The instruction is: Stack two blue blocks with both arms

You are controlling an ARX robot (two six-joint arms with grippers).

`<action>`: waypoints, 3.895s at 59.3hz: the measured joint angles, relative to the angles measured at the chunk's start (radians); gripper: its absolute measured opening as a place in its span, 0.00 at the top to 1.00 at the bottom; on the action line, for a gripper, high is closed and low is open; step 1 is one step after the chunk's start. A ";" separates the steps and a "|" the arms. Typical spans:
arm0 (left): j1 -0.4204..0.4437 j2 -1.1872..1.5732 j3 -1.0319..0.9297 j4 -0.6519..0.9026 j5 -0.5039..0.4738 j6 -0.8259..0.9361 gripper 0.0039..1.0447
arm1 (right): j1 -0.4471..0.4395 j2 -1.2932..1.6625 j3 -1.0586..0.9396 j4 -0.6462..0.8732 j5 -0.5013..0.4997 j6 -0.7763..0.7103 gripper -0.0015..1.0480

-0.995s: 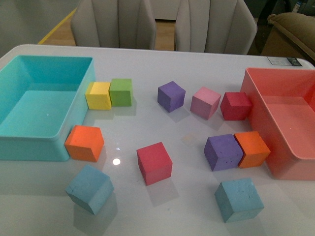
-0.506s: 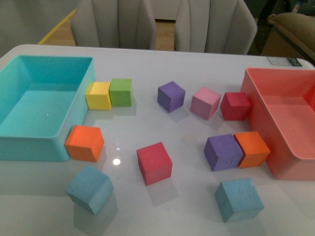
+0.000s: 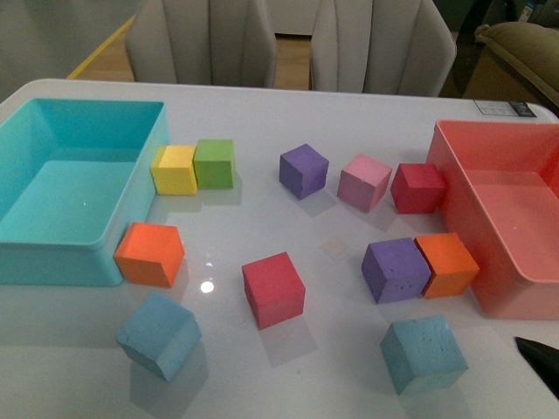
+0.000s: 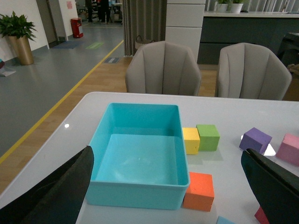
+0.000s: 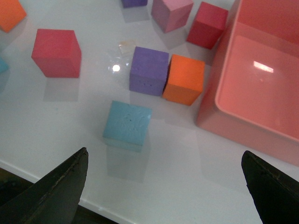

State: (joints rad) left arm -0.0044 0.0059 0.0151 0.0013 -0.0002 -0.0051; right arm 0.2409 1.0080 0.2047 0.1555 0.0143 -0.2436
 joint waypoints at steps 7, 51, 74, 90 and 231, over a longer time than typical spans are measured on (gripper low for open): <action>0.000 0.000 0.000 0.000 0.000 0.000 0.08 | 0.055 0.337 0.107 0.104 0.011 0.092 0.09; 0.000 0.000 0.000 0.000 0.000 0.000 0.08 | 0.112 0.988 0.471 0.034 0.147 0.402 0.09; 0.000 0.000 0.000 0.000 0.000 0.000 0.08 | 0.152 1.088 0.523 0.031 0.167 0.423 0.09; 0.000 0.000 0.000 0.000 0.000 0.000 0.08 | 0.152 1.101 0.523 0.033 0.192 0.426 0.31; 0.000 0.000 0.000 0.000 0.000 0.000 0.08 | 0.284 1.619 1.679 -0.477 0.205 0.414 0.35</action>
State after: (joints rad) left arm -0.0044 0.0059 0.0151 0.0013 -0.0002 -0.0051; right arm 0.5251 2.6270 1.8835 -0.3218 0.2195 0.1703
